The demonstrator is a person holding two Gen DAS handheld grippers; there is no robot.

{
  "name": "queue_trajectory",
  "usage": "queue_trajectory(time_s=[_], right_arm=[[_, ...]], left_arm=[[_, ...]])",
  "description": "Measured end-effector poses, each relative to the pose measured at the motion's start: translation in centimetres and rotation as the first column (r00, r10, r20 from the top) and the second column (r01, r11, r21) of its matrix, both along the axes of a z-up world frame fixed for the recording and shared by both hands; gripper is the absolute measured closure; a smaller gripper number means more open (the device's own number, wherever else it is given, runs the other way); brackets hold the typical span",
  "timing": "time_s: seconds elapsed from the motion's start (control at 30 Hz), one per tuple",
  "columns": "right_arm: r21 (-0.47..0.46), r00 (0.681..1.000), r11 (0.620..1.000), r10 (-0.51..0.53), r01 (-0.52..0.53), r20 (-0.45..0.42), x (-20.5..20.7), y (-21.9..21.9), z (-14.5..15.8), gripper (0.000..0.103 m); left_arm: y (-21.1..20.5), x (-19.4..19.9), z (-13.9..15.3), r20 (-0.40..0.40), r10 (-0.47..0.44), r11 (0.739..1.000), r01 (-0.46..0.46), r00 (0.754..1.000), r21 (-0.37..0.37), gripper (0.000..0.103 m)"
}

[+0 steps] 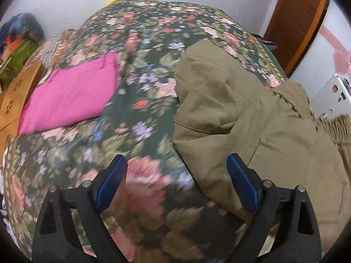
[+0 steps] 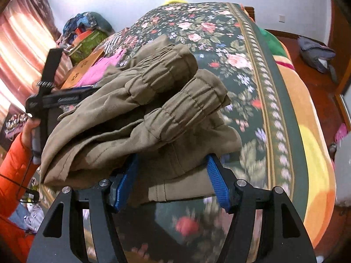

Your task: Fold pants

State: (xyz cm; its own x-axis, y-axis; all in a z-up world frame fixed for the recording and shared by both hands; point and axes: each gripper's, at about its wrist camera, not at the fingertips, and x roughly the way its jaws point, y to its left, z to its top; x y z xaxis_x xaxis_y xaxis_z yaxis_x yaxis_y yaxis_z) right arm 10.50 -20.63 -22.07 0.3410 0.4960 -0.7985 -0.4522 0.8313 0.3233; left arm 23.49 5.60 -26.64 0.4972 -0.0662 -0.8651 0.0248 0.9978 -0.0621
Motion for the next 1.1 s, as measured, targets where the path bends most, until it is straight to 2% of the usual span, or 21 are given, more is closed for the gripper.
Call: queue_trajectory(time_s=[0.1, 0.3, 0.57, 0.67, 0.8, 0.9, 1.0, 1.1], right_arm=[[-0.011, 0.999, 0.999, 0.042, -0.042, 0.006, 1.5, 0.8, -0.1, 0.042], [-0.033, 0.987, 0.987, 0.160, -0.160, 0.012, 4.7, 2.8, -0.6, 0.042], [-0.097, 0.968, 0.967, 0.244, -0.237, 0.059, 8.5, 5.8, -1.1, 0.042], [-0.093, 0.971, 0.970, 0.231, -0.225, 0.055, 9.3, 6.2, -1.1, 0.042], [-0.133, 0.983, 0.977, 0.174, -0.164, 0.066, 8.7, 5.3, -0.2, 0.042], [-0.165, 0.988, 0.979, 0.131, -0.115, 0.087, 7.4, 3.8, 0.9, 0.042], [-0.154, 0.988, 0.986, 0.088, -0.068, 0.124, 6.0, 2.4, 2.7, 0.042], [-0.119, 0.985, 0.992, 0.053, -0.034, 0.165, 4.7, 1.6, 4.8, 0.042]], left_arm=[[0.9, -1.6, 0.2, 0.013, 0.024, 0.999, -0.024, 1.000, 0.028, 0.008], [2.8, -4.9, 0.2, 0.008, 0.100, 0.994, -0.100, 0.995, 0.031, 0.008], [4.4, -7.6, 0.0, -0.021, 0.175, 0.983, -0.176, 0.984, -0.044, 0.008], [4.5, -8.0, 0.3, -0.017, 0.179, 0.982, -0.180, 0.984, -0.052, 0.008], [4.8, -8.3, 1.6, -0.015, 0.159, 0.985, -0.159, 0.987, -0.067, 0.022], [5.2, -8.5, 3.1, 0.030, 0.162, 0.986, -0.161, 0.986, -0.035, 0.023], [6.3, -8.3, 4.3, 0.070, 0.185, 0.983, -0.185, 0.980, -0.006, 0.024], [8.0, -7.5, 5.0, 0.086, 0.214, 0.977, -0.212, 0.973, -0.028, 0.024]])
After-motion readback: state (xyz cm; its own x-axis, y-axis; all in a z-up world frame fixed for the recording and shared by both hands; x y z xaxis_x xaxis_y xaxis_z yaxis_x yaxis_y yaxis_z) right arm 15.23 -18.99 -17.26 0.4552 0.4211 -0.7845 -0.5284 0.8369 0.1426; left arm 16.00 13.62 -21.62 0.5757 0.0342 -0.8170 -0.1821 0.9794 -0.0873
